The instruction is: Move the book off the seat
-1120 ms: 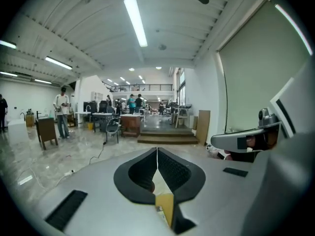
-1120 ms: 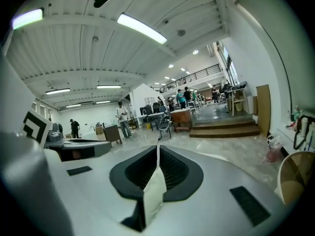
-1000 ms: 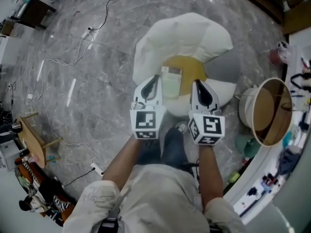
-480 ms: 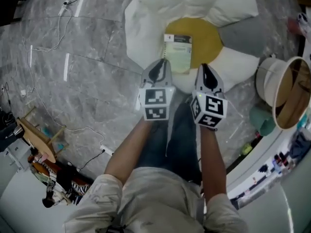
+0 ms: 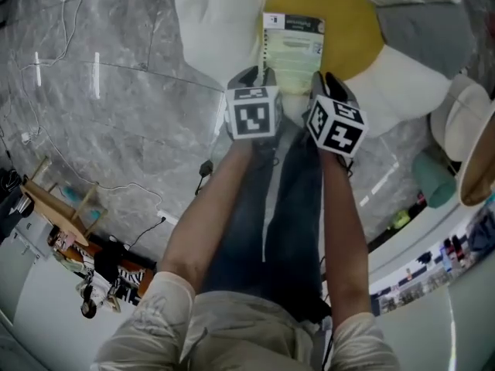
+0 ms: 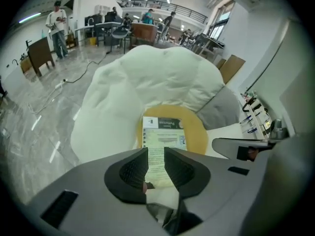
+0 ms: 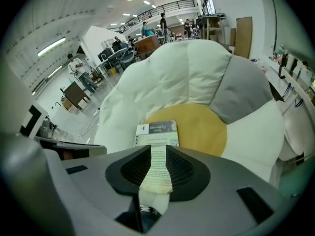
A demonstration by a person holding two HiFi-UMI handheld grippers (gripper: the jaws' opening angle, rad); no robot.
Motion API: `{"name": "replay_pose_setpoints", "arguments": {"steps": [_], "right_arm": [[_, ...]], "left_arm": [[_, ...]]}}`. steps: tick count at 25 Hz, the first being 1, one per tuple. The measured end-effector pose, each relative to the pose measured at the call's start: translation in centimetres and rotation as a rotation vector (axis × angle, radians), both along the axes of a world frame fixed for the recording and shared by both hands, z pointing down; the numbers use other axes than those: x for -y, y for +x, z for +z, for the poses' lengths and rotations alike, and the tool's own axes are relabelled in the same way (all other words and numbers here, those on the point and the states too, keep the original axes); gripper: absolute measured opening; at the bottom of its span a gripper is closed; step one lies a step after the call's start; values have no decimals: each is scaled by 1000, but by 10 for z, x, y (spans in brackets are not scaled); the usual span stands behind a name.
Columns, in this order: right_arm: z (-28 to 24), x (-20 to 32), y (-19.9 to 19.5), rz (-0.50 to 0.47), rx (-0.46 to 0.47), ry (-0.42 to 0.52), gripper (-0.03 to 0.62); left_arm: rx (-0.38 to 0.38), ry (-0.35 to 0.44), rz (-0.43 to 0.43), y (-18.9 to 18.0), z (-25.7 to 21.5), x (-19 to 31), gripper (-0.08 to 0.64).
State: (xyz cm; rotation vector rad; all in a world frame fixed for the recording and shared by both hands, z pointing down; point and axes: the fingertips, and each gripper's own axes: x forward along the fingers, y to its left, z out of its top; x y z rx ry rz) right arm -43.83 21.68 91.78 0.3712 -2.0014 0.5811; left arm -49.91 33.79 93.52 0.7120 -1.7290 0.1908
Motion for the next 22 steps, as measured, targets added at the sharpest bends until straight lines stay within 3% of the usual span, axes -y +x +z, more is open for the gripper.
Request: {"name": "replay_pose_setpoints", "arguments": {"steps": [4, 10, 15, 22], "right_arm": [[45, 0, -1, 6, -39, -20, 111], [104, 1, 2, 8, -105, -50, 213], [142, 4, 4, 2, -117, -72, 242], [166, 1, 5, -31, -96, -112, 253]], "left_arm": [[-52, -19, -14, 0, 43, -6, 124], [-93, -14, 7, 0, 95, 1, 183], [-115, -15, 14, 2, 131, 8, 208], [-102, -36, 142, 9, 156, 18, 230]]}}
